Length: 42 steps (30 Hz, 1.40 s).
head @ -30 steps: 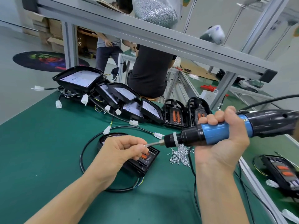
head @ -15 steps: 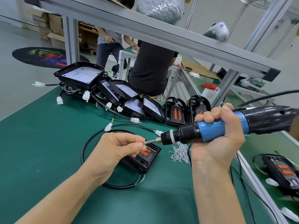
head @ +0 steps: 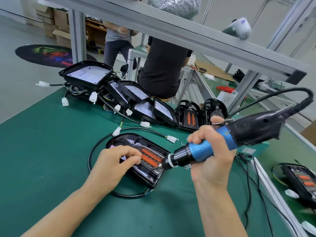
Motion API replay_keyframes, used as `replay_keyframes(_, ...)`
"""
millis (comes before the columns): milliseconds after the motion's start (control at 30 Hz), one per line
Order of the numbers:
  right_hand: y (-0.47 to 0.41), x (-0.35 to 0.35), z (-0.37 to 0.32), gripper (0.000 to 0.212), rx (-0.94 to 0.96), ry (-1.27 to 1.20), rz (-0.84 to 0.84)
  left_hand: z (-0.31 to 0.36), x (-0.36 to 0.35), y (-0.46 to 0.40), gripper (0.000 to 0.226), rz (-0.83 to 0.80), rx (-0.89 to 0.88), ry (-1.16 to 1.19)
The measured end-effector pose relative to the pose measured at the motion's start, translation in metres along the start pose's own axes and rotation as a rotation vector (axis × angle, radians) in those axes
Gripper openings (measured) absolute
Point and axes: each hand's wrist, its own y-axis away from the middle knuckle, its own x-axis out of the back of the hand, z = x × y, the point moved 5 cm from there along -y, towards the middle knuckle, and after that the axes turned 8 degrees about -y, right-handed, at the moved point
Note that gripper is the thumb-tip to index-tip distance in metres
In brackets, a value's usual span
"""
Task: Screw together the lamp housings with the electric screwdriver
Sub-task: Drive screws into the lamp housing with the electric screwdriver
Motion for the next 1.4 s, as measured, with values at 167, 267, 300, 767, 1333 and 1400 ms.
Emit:
replay_keyframes(167,0.006,-0.008,0.010,0.028,-0.028,0.055,-0.080,0.001,-0.003,0.003,0.026,-0.002,-0.086,-0.103)
replay_keyframes(267,0.009,-0.011,0.012,0.027,-0.025,0.078,-0.103,0.004,-0.003,0.001,0.026,-0.007,-0.115,-0.135)
replay_keyframes(300,0.009,-0.011,0.012,0.026,-0.024,0.079,-0.108,0.004,-0.003,0.001,0.025,-0.007,-0.118,-0.141)
replay_keyframes(767,0.008,-0.014,0.006,0.029,-0.026,0.142,-0.166,0.007,-0.003,0.000,0.023,-0.018,-0.122,-0.147)
replay_keyframes(1333,-0.004,0.030,-0.023,0.030,0.091,-0.010,0.168,0.028,-0.006,-0.014,0.025,-0.014,-0.138,-0.135)
replay_keyframes(1400,-0.007,0.044,-0.033,0.028,0.128,-0.029,0.241,0.038,-0.014,-0.022,0.023,-0.045,-0.155,-0.116)
